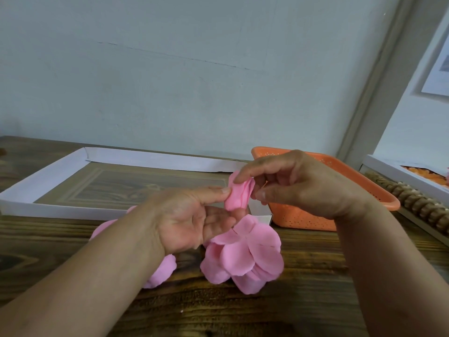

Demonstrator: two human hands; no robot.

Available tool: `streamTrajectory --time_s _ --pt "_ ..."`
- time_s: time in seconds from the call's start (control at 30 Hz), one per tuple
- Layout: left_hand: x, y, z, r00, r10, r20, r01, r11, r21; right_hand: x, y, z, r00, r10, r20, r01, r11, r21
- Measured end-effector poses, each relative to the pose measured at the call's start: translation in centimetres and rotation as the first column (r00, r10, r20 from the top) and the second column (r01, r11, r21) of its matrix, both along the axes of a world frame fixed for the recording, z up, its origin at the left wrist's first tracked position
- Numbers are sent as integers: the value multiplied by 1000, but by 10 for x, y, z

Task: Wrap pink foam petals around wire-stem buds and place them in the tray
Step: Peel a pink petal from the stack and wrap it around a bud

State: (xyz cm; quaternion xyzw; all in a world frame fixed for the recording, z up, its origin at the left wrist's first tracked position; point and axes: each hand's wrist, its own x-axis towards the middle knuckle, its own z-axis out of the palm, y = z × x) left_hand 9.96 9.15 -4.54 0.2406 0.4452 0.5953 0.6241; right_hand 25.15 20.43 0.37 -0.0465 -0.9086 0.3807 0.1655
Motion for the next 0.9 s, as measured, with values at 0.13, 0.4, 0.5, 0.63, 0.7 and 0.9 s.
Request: streamTrajectory --time_s 0.13,0.4,0.5,0.63,0.7,0.9 --pt "-1 0 0 1000 -16 27 16 1000 -12 0 1 -1 1000 -10 -22 9 999 -45" --pt "-2 -1 1 997 -41 63 42 999 -26 3 -1 1 999 -2 -32 1 1000 -27" --pt "-1 -1 2 997 -46 64 48 999 -23 2 0 1 999 -29 -21 30 999 44" --pt "0 -2 2 997 -44 60 46 999 -26 0 -1 0 998 -55 -20 57 992 115" --pt "0 -2 1 997 -46 59 48 998 -29 -1 -1 0 997 -69 -21 71 990 124" --pt "2 -2 2 999 -32 14 32 999 -2 -3 -1 0 993 -106 -44 110 990 94"
